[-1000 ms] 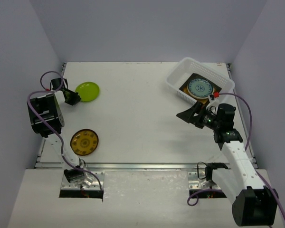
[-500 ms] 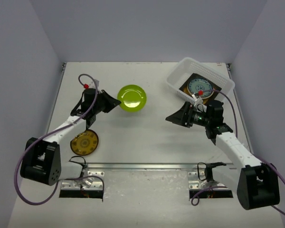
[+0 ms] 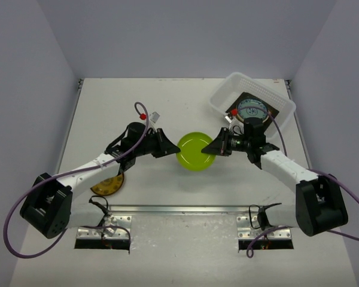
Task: Place the plates into the plastic bin on the countertop
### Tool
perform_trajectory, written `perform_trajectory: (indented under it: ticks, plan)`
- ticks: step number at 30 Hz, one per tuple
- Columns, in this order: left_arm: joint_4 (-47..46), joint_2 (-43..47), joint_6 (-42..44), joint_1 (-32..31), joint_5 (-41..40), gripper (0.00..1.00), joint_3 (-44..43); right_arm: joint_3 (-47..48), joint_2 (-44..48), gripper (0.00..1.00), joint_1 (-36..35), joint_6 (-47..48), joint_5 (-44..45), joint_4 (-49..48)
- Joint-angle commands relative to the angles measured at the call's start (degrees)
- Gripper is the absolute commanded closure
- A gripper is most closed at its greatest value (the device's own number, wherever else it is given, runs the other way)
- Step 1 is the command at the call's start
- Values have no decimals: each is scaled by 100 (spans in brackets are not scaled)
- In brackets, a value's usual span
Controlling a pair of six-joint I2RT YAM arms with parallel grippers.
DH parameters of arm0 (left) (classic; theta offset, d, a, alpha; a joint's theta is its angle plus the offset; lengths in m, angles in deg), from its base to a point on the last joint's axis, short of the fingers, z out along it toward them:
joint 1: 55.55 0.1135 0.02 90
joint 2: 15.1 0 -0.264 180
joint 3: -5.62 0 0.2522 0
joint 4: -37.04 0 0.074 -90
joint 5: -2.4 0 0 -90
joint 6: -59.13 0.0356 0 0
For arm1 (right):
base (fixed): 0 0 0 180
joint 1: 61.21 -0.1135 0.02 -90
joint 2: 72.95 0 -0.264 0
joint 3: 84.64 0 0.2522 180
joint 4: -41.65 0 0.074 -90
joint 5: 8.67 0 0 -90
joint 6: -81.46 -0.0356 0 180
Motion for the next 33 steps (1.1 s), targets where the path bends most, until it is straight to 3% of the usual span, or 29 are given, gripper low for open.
perform_trajectory:
  ticks: [1, 2, 5, 6, 10, 12, 14, 17, 20, 24, 27, 28, 29, 30, 31, 32, 33]
  plan:
    - [248, 247, 187, -28, -330, 90, -151, 20, 174, 100, 21, 215, 530, -58]
    - [422, 300, 288, -35, -591, 72, -218, 84, 275, 100, 34, 303, 697, 133]
    - [1805, 743, 557, -28, -1650, 4, -526, 290, 404, 100, 381, 461, 1151, 603]
    - [2150, 944, 659, -32, -2042, 0, -618, 327, 399, 100, 671, 384, 1105, 640]
    - [3257, 1920, 1283, -30, -2677, 0, -1023, 506, 192, 100, 2461, -401, 1079, 548]
    - [3466, 2223, 1637, -28, -2418, 0, -1126, 557, 70, 100, 3107, -998, 1525, 334]
    - [3536, 2336, 1862, -28, -1623, 0, -1108, 515, -143, 100, 3546, -1821, 2016, 89]
    - [3444, 2336, 2216, -28, -822, 0, -1002, 686, -495, 100, 3648, -2303, 2534, -403]
    - [3592, 2561, 2438, -28, -906, 0, -841, 1319, -1215, 100, 3607, -2548, 2987, -435]
    - [3334, 2851, 2445, -30, -646, 0, -500, 2075, -2125, 99, 3606, -2607, 2809, -535]
    - [3267, 2944, 2477, -31, -576, 0, -431, 2413, -2476, 91, 3580, -2461, 2624, -570]
    - [3233, 2978, 2458, -28, -614, 0, -388, 2534, -2572, 87, 3561, -2375, 2515, -530]
    - [3199, 2981, 2432, -30, -640, 0, -355, 2756, -2701, 71, 3520, -2246, 2392, -315]
    - [3181, 2963, 2408, -37, -664, 0, -336, 3118, -2888, 44, 3460, -2070, 2259, 108]
    - [3188, 2938, 2407, -37, -665, 0, -344, 3291, -2938, 28, 3408, -1930, 2236, 374]
    - [3204, 2890, 2415, -21, -688, 0, -375, 3432, -2949, 4, 3328, -1699, 2251, 720]
    - [3229, 2884, 2416, -19, -713, 0, -379, 3451, -2928, 1, 3294, -1667, 2253, 768]
